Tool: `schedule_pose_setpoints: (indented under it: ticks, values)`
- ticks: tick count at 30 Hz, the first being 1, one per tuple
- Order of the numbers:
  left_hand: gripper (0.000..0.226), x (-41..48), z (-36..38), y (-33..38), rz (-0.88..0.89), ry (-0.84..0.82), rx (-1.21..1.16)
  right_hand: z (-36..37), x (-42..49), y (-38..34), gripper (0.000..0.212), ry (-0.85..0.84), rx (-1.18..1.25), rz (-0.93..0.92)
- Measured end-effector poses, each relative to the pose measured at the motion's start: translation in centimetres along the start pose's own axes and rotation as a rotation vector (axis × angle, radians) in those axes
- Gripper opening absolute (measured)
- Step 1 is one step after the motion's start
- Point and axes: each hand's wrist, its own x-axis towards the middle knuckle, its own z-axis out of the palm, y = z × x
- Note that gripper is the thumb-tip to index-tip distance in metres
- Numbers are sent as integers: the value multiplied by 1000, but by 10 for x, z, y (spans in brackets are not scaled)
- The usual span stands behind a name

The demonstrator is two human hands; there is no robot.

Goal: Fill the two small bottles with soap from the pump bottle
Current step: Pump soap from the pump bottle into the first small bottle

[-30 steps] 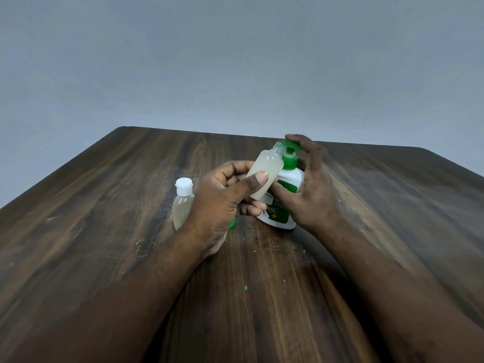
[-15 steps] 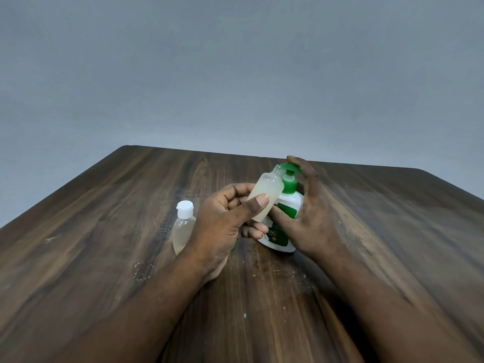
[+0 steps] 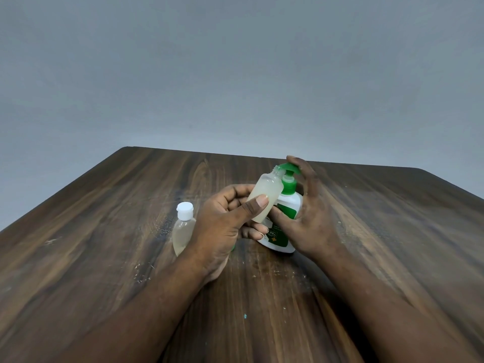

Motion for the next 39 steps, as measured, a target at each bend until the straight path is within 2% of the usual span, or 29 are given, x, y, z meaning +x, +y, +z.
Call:
schedule_pose_setpoints:
  ticks: [10, 20, 29, 39]
  values:
    - [47, 0, 0, 1, 2, -2, 3, 0, 0, 2, 90, -16, -25, -10]
    - [43, -1, -1, -1, 3, 0, 30, 0, 2, 5, 76, -6, -5, 7]
    - [45, -1, 1, 0, 9, 3, 12, -1, 0, 1, 93, -19, -30, 5]
    - [48, -1, 1, 1, 12, 0, 22, -1, 1, 2, 99, -35, -11, 14]
